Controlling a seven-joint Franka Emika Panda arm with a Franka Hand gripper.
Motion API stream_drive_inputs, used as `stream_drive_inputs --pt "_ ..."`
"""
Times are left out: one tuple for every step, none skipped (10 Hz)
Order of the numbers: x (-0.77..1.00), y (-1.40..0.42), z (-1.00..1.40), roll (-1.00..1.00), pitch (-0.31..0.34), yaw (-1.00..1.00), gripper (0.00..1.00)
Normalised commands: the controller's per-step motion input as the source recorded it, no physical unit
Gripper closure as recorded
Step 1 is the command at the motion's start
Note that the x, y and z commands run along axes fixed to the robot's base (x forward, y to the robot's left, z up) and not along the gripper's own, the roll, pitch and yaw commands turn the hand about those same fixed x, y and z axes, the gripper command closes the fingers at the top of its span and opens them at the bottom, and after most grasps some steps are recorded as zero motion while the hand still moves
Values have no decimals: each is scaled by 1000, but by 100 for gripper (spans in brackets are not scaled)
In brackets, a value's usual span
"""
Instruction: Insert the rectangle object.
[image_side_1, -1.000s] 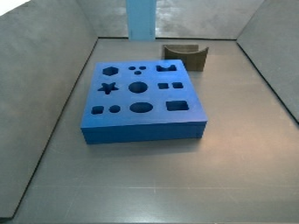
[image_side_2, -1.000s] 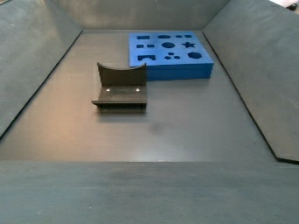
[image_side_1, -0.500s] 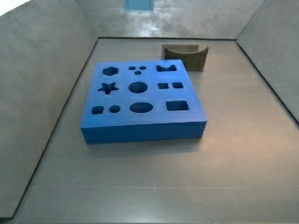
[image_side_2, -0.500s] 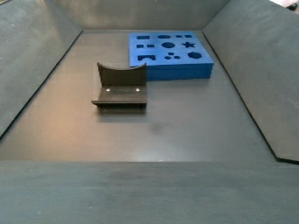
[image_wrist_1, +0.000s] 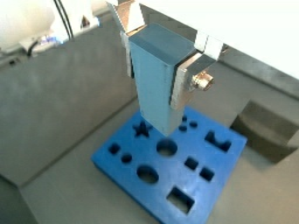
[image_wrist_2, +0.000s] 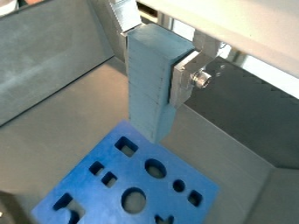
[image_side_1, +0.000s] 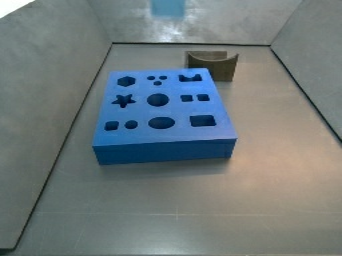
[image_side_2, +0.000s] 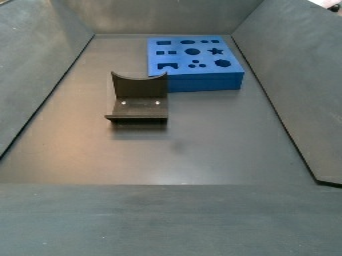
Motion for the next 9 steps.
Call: stream_drive_inputs --pt "851 -6 -469 -73 -69 226 100" --pt "823 0 -309 -66 -19 360 100" --pt "746 54 -314 -41 -1 429 100" --pt "534 131 -457 -90 -73 546 100" --pt "480 0 -611 -64 -90 506 100" --pt "554 -20 -711 0 -36 406 100" --pt "437 -40 -777 -30 0 214 100" --pt "460 -51 -754 0 0 177 100" --pt "240 0 -706 -24 0 23 100"
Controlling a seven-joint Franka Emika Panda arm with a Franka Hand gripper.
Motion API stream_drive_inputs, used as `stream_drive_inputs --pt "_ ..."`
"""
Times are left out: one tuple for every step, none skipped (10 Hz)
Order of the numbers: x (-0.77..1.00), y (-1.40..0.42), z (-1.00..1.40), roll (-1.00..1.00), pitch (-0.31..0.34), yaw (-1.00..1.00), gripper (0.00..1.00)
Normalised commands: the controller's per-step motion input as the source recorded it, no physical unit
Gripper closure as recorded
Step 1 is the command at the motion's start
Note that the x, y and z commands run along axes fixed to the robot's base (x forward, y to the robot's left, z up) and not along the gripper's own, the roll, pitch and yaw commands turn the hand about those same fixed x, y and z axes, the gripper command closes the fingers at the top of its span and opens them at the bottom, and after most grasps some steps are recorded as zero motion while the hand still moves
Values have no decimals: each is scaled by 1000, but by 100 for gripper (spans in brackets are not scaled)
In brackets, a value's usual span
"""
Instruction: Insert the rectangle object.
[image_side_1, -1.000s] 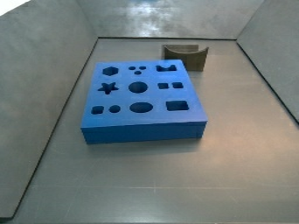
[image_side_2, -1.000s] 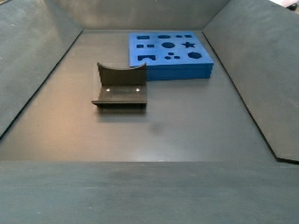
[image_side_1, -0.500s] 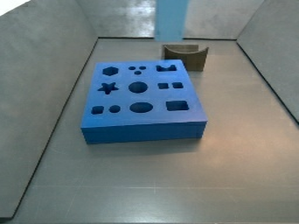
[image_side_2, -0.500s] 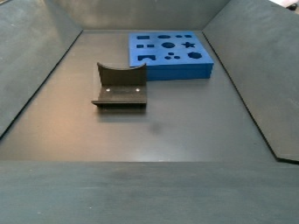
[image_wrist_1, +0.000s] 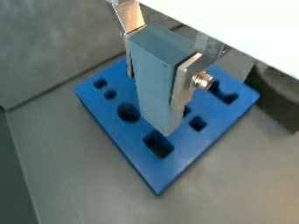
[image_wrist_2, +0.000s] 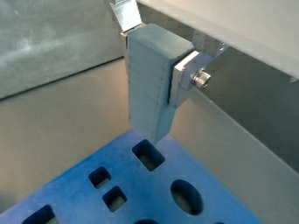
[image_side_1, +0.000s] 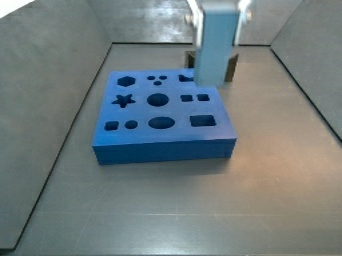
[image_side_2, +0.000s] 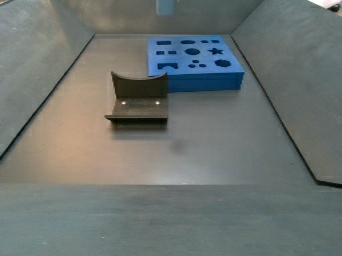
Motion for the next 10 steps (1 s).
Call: stream_drive_inputs --pt "77 0 -634 -90 0 0 100" --pt "34 0 -623 -66 0 0 100" --pt "0 0 -571 -34 0 0 100" --pt "-29 0 -429 -57 0 -129 100" --pt "0 0 -266 -56 0 -166 100" --pt "0 0 -220 -30 0 -206 100" --pt "0 0 -223 -4 0 -289 100" --pt "3 0 -189 -14 0 -280 100" --pt "34 0 -186 -20 0 -249 100" --pt "69 0 -249 -20 0 -169 100"
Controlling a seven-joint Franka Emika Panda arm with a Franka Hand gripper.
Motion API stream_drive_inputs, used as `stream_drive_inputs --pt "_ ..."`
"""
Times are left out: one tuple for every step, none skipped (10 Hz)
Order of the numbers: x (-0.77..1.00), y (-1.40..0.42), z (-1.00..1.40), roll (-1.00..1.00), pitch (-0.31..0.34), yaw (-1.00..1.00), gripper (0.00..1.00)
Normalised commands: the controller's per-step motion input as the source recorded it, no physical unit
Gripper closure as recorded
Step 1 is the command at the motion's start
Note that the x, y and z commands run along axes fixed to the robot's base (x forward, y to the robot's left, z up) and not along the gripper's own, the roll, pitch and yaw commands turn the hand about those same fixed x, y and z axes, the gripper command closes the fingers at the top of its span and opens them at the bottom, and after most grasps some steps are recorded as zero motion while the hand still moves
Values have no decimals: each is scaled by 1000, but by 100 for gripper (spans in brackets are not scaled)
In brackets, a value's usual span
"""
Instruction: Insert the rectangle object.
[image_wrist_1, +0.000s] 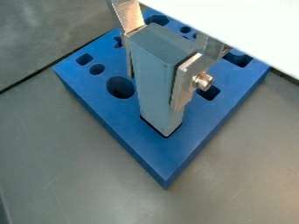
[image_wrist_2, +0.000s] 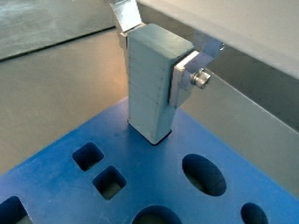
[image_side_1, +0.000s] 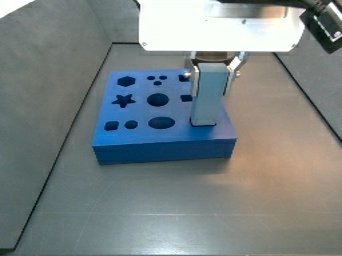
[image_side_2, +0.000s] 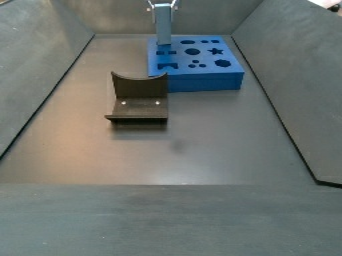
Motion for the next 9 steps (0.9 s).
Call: stream_drive_inputs --pt "131 -23 -360 0 0 -20 100" --pt "120 -34 -403 0 -7 -6 100" --pt "34 -46 -471 0 -43 0 100" --pt "0 -51 -489 0 -53 0 100" --pt "0 -57 -446 0 -49 0 100" --pt "31 -11 -340 -14 -40 0 100" --pt "0 0 -129 -89 -30 0 100" --pt "0 -31 0 7 0 0 100" --pt "0 -211 0 157 6 0 100"
